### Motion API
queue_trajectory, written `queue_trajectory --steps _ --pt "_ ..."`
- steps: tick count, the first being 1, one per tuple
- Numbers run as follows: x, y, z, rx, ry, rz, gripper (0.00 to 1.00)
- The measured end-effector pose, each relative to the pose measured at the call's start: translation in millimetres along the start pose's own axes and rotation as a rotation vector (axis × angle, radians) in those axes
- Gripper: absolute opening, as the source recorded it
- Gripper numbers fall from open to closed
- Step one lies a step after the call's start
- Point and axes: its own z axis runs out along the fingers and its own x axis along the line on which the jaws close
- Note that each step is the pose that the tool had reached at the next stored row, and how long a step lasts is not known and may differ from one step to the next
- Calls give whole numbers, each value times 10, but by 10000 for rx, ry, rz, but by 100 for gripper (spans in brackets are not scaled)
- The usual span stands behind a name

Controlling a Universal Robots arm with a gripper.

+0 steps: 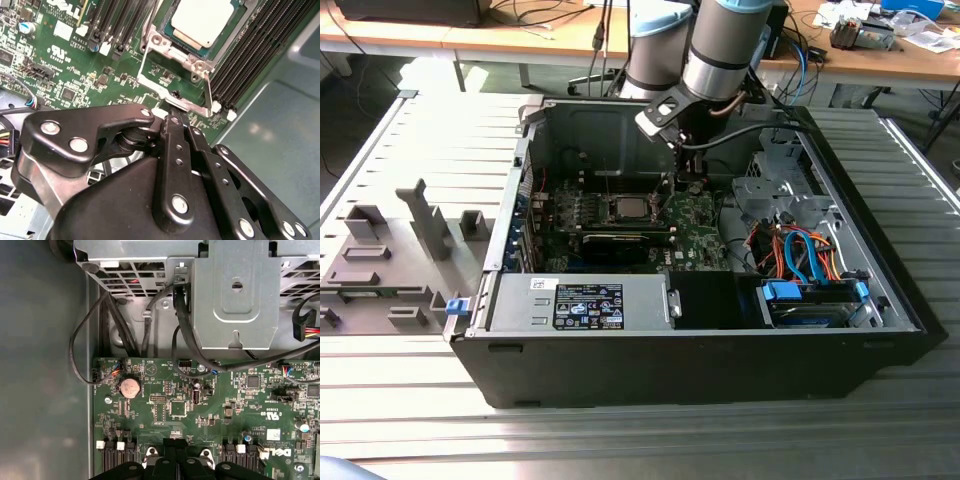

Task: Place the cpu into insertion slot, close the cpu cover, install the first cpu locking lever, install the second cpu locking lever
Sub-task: 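Close the cpu cover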

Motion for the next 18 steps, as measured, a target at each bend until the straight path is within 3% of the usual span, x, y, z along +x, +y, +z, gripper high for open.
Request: queue_trajectory --steps 9,18 --pt "1 -85 7 0 0 0 11" --pt "5 -369 30 0 0 1 11"
